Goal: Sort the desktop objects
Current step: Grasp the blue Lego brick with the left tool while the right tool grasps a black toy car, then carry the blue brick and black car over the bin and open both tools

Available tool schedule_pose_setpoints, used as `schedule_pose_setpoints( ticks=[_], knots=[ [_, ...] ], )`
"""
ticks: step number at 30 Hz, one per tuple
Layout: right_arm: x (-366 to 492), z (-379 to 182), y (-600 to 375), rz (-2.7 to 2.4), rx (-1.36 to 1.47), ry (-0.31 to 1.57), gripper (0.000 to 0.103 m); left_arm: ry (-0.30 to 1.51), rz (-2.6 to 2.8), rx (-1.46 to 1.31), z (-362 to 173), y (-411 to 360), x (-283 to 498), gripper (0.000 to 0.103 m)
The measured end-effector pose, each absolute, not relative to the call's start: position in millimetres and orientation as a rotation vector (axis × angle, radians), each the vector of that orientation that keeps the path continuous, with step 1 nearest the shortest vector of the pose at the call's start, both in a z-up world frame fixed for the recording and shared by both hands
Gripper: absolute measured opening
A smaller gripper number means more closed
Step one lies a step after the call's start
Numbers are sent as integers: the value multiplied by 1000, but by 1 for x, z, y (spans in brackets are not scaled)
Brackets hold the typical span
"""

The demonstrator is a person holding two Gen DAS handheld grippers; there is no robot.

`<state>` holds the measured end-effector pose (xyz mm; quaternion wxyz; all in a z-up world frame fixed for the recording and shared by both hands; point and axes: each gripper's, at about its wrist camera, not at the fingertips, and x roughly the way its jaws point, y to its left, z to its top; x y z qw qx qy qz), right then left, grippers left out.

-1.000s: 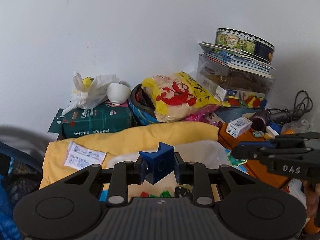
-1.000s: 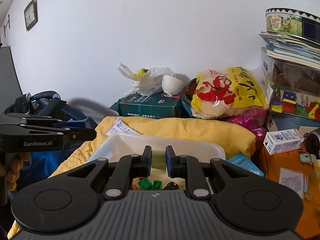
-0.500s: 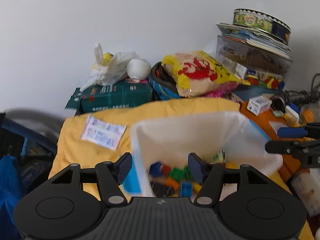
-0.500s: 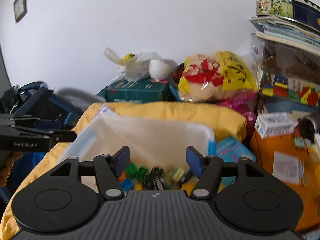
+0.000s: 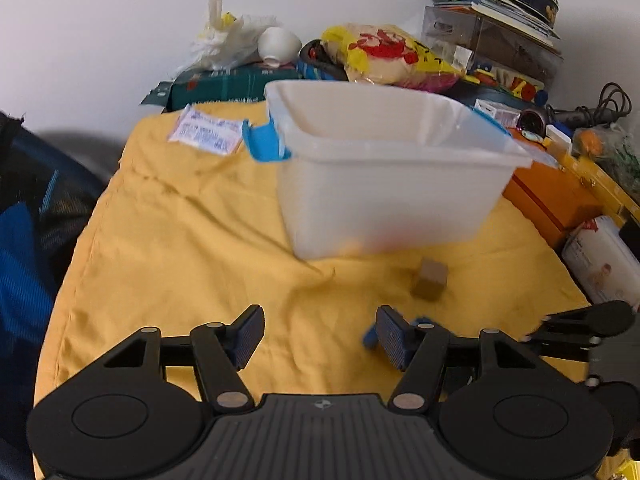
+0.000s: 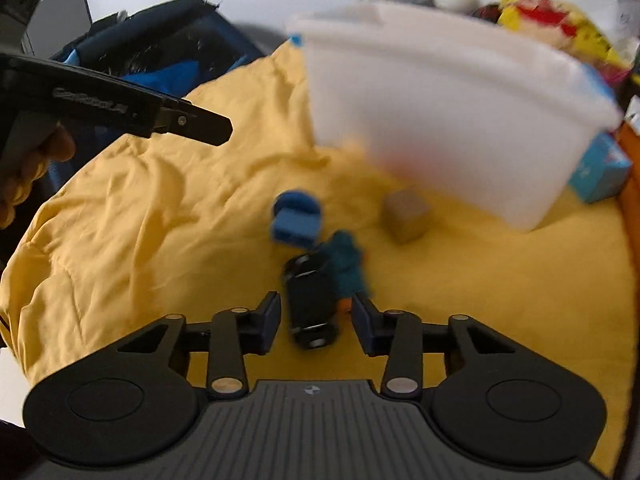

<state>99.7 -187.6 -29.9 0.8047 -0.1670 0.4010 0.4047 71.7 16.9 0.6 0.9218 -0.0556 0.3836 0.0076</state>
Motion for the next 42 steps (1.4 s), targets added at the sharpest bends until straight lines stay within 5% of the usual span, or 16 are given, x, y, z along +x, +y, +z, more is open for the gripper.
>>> schedule_pose_setpoints(
  ticks=[8, 23, 26, 28, 42],
  knots=[
    [108, -50, -175, 852, -387, 887, 33, 819, -16, -103, -13, 3, 61, 65],
    [109, -23, -249, 730, -193, 878, 33, 868, -65, -75, -50, -50, 110, 65],
    [108, -20, -256, 718, -184, 872, 33, 875, -67, -63, -56, -51, 115, 57],
    [108, -20, -258, 714, -181, 869, 33, 883, -68, -38, -59, -51, 117, 39],
    [130, 14, -261, 707, -105, 772, 33, 732, -58, -108, 11, -23, 104, 39]
  ],
)
